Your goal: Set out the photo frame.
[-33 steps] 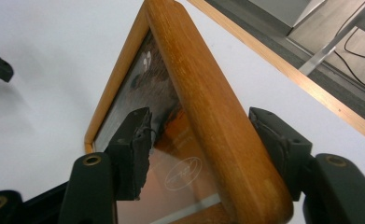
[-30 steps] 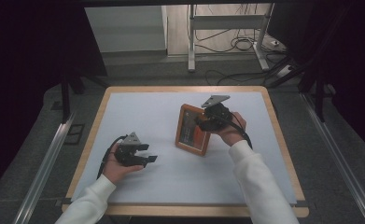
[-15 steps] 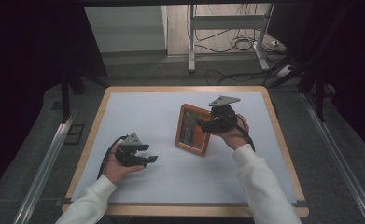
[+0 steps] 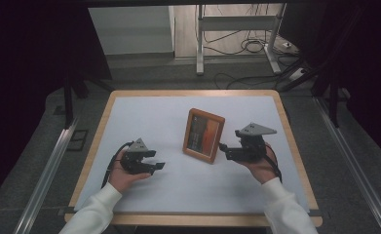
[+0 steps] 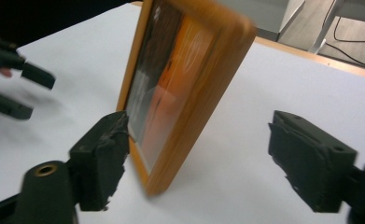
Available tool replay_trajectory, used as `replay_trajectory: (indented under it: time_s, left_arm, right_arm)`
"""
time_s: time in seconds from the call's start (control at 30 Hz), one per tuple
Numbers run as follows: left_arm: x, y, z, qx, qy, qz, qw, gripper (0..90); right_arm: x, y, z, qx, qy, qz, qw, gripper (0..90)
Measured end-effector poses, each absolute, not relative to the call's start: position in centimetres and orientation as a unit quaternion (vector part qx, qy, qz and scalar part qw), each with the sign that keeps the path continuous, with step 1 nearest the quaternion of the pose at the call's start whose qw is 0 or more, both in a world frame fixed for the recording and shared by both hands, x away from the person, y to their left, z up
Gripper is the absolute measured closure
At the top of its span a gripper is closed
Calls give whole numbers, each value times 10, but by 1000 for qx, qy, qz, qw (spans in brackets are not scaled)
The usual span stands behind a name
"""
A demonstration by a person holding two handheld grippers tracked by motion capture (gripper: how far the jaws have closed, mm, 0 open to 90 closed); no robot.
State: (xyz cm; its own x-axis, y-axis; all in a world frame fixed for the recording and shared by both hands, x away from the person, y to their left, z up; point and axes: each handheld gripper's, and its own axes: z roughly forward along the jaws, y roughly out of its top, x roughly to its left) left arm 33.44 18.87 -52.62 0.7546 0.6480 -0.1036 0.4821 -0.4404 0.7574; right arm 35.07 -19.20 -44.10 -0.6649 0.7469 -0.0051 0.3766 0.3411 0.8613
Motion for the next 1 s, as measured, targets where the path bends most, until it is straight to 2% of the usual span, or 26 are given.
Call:
replay_trajectory:
  time_s: [0.1, 0.2, 0.37, 0.43, 0.53, 1.0]
  left_arm:
    - [334, 188, -526, 841, 337, 102, 410, 350]
    - [333, 186, -526, 838, 341, 102, 414, 351]
    - [331, 184, -526, 839, 342, 106, 409, 351]
    - [330, 184, -525, 839, 343, 108, 410, 351]
    - [328, 184, -525, 839, 343, 107, 409, 351]
    - [327, 184, -525, 841, 337, 105, 410, 351]
  right_arm:
    - [338, -196, -451, 348, 792, 459, 201, 318]
    - [329, -198, -461, 341, 795, 467, 181, 465]
    - [323, -197, -473, 335, 810, 450, 172, 769]
    - [323, -196, -477, 332, 814, 447, 167, 841]
    - [322, -193, -483, 328, 822, 437, 161, 889]
    - [329, -155, -509, 311, 852, 397, 140, 895]
